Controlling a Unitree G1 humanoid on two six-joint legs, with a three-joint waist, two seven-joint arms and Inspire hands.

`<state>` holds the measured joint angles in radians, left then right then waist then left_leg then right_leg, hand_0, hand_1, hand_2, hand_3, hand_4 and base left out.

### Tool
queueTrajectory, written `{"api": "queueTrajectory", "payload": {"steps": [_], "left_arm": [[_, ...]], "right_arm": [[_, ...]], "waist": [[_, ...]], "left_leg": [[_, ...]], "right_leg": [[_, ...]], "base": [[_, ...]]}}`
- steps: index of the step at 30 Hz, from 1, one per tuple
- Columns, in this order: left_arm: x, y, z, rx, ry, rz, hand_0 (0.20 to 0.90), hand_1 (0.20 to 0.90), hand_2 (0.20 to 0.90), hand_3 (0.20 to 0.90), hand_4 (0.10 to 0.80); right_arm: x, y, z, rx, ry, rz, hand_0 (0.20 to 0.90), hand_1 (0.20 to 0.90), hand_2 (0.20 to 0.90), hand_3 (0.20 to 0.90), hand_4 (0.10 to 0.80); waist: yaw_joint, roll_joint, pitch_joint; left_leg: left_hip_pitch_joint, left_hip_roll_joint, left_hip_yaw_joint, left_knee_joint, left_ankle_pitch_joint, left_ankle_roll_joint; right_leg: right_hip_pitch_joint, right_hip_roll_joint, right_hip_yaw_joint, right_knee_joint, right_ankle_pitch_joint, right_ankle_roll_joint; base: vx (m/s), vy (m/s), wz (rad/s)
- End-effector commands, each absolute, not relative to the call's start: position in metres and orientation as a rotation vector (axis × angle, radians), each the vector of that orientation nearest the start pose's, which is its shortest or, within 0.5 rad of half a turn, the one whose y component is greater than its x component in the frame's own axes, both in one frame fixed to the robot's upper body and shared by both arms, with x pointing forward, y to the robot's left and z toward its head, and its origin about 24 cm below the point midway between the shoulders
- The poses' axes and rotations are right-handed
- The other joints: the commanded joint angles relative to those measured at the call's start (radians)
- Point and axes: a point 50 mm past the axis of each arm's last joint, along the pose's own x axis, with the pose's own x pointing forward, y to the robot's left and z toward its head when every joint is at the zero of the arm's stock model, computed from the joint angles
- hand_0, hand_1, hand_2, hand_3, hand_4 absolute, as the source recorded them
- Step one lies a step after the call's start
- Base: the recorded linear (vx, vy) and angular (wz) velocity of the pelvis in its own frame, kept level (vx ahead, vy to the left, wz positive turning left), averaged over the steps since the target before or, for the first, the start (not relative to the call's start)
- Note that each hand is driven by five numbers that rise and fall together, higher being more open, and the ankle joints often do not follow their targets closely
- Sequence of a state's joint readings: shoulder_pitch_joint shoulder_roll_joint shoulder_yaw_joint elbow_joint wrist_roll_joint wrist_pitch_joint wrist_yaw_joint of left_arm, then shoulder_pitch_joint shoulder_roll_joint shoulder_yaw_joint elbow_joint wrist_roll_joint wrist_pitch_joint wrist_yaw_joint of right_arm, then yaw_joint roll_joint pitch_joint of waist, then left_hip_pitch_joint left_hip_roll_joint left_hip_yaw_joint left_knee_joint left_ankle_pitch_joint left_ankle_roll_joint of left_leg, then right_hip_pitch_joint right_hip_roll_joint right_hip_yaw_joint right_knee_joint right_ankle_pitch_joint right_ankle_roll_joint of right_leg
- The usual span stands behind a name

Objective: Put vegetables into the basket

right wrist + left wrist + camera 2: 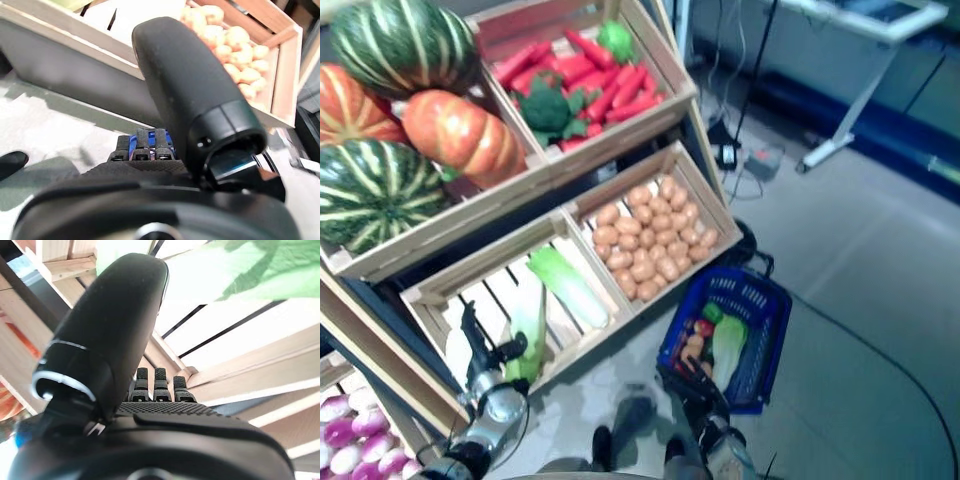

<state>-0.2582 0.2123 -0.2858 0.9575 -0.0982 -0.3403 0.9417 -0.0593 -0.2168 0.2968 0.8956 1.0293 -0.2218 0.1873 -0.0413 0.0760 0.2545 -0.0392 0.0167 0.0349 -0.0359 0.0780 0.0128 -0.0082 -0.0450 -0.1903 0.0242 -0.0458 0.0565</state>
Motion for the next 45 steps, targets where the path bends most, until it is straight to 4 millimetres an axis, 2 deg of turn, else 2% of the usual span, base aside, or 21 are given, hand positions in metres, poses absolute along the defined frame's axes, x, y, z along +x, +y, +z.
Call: {"api": "queueTrajectory", "payload": {"steps": [1, 5, 7, 13, 17, 25, 27, 33, 37, 45], "left_arm": [[0.284, 0.225, -0.012, 0.342, 0.076, 0.843, 0.900, 0.900, 0.900, 0.900, 0.800], [0.296, 0.243, 0.006, 0.390, 0.053, 0.890, 0.900, 0.900, 0.900, 0.900, 0.800], [0.305, 0.256, 0.021, 0.400, 0.029, 0.920, 0.900, 0.900, 0.900, 0.900, 0.800], [0.320, 0.272, 0.049, 0.417, -0.021, 0.959, 0.900, 0.900, 0.900, 0.900, 0.800], [0.325, 0.281, 0.060, 0.391, -0.018, 1.002, 0.900, 0.900, 0.900, 0.900, 0.800], [0.333, 0.299, 0.087, 0.356, -0.056, 1.053, 0.900, 0.900, 0.900, 0.900, 0.800], [0.336, 0.305, 0.103, 0.357, -0.094, 1.063, 0.900, 0.900, 0.900, 0.900, 0.800], [0.342, 0.312, 0.131, 0.358, -0.175, 1.074, 0.900, 0.900, 0.900, 0.900, 0.800], [0.345, 0.316, 0.138, 0.353, -0.162, 1.079, 0.900, 0.900, 0.900, 0.900, 0.800], [0.350, 0.320, 0.129, 0.300, -0.036, 1.026, 0.900, 0.900, 0.900, 0.900, 0.800]], "right_arm": [[0.242, -0.164, -0.062, 0.676, 0.283, 0.033, 0.900, 0.900, 0.900, 0.900, 0.800], [0.249, -0.166, -0.056, 0.684, 0.282, 0.027, 0.900, 0.900, 0.900, 0.900, 0.800], [0.252, -0.167, -0.054, 0.683, 0.283, 0.039, 0.900, 0.900, 0.900, 0.900, 0.800], [0.261, -0.167, -0.046, 0.669, 0.273, 0.061, 0.900, 0.900, 0.900, 0.900, 0.800], [0.265, -0.169, -0.043, 0.657, 0.277, 0.050, 0.900, 0.900, 0.900, 0.900, 0.800], [0.274, -0.176, -0.032, 0.635, 0.258, 0.056, 0.900, 0.900, 0.900, 0.900, 0.800], [0.276, -0.178, -0.028, 0.627, 0.246, 0.060, 0.900, 0.900, 0.900, 0.900, 0.800], [0.277, -0.180, -0.025, 0.607, 0.239, 0.069, 0.900, 0.900, 0.900, 0.900, 0.800], [0.277, -0.183, -0.027, 0.600, 0.245, 0.066, 0.900, 0.900, 0.900, 0.900, 0.800], [0.278, -0.190, -0.028, 0.622, 0.241, 0.020, 0.900, 0.900, 0.900, 0.900, 0.800]], "waist": [[-0.020, -0.054, 0.064], [-0.027, -0.064, 0.104], [-0.030, -0.073, 0.121], [-0.040, -0.083, 0.147], [-0.046, -0.084, 0.152], [-0.055, -0.088, 0.171], [-0.057, -0.087, 0.180], [-0.063, -0.086, 0.191], [-0.068, -0.084, 0.193], [-0.076, -0.086, 0.206]], "left_leg": [[-0.073, -0.053, 0.028, 0.197, -0.131, 0.004], [-0.199, -0.070, 0.036, 0.360, -0.177, 0.010], [-0.278, -0.077, 0.035, 0.447, -0.206, 0.018], [-0.423, -0.075, 0.050, 0.619, -0.268, 0.025], [-0.507, -0.069, 0.064, 0.728, -0.312, 0.025], [-0.632, -0.052, 0.078, 0.871, -0.366, 0.034], [-0.675, -0.048, 0.083, 0.902, -0.374, 0.038], [-0.714, -0.040, 0.092, 0.936, -0.391, 0.045], [-0.721, -0.036, 0.098, 0.950, -0.401, 0.047], [-0.759, -0.024, 0.107, 0.992, -0.416, 0.052]], "right_leg": [[-0.128, -0.027, 0.025, 0.238, -0.089, -0.089], [-0.253, -0.045, 0.040, 0.405, -0.140, -0.100], [-0.330, -0.047, 0.048, 0.490, -0.170, -0.110], [-0.474, -0.050, 0.066, 0.671, -0.228, -0.126], [-0.556, -0.049, 0.073, 0.772, -0.260, -0.130], [-0.684, -0.040, 0.093, 0.893, -0.287, -0.134], [-0.730, -0.031, 0.104, 0.921, -0.286, -0.132], [-0.780, -0.017, 0.123, 0.956, -0.288, -0.128], [-0.790, -0.016, 0.126, 0.969, -0.294, -0.128], [-0.830, -0.015, 0.127, 1.000, -0.300, -0.131]], "base": [[-0.158, 0.093, -0.09], [-0.089, 0.071, -0.07], [-0.087, 0.034, 0.04], [-0.039, 0.040, 0.06], [-0.004, 0.065, 0.03], [-0.007, 0.091, -0.05], [-0.004, 0.089, -0.02], [0.011, 0.047, -0.04], [0.015, 0.019, -0.01], [0.015, 0.018, -0.03]]}}
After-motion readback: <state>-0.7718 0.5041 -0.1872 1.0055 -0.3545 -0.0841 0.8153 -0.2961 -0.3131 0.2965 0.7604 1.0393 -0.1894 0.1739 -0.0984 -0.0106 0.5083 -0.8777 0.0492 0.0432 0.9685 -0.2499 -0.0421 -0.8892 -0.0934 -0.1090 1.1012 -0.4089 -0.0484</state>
